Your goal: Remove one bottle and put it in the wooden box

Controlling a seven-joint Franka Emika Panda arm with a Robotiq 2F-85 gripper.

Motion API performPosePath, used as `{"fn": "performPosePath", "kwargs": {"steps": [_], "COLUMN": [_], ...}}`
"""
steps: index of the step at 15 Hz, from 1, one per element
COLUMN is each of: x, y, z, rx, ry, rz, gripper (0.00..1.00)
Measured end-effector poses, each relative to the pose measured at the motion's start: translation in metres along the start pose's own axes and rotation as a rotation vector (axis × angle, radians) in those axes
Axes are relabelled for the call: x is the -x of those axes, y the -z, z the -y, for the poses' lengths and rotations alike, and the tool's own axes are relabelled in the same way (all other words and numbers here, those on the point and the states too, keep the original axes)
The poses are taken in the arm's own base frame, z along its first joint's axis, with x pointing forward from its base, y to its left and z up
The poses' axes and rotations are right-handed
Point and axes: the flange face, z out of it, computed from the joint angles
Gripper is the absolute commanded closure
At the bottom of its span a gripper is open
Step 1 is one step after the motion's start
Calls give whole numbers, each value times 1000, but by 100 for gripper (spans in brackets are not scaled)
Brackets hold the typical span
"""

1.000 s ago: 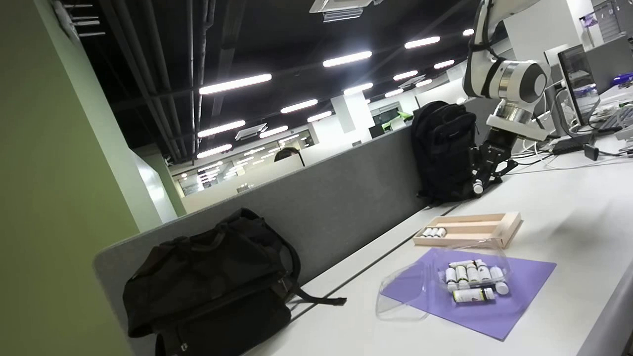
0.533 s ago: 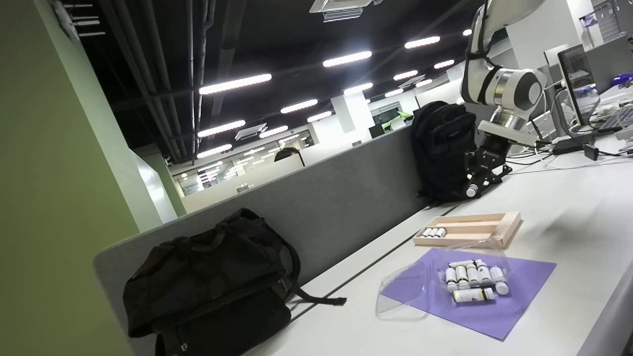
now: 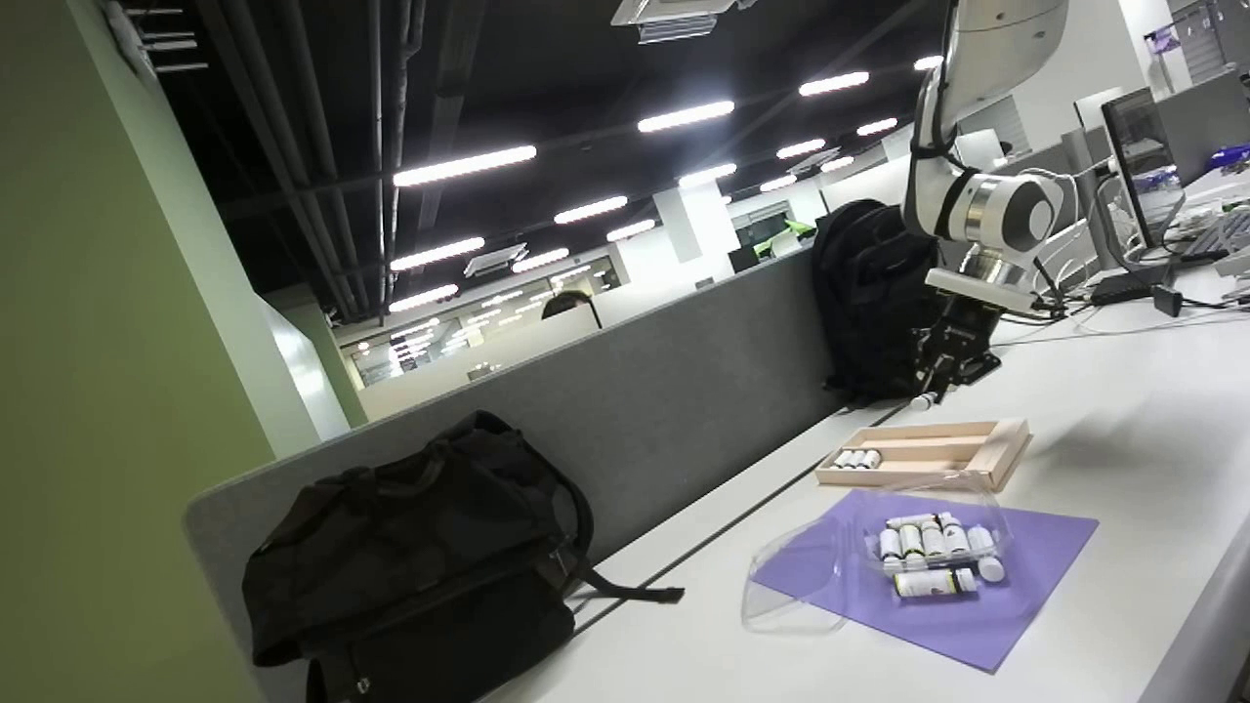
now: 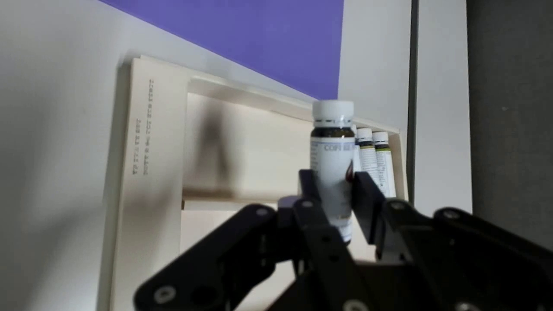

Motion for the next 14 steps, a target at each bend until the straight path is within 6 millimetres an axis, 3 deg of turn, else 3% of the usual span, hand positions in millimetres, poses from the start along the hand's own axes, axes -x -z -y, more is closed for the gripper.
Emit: {"fn": "performPosePath", "kwargs": {"steps": [8, 14], "x": [-13, -21], "y": [-48, -66], "z": [0, 5], "rx": [47, 53], "ry": [-114, -164], "rz": [50, 76], "gripper": [90, 90]}}
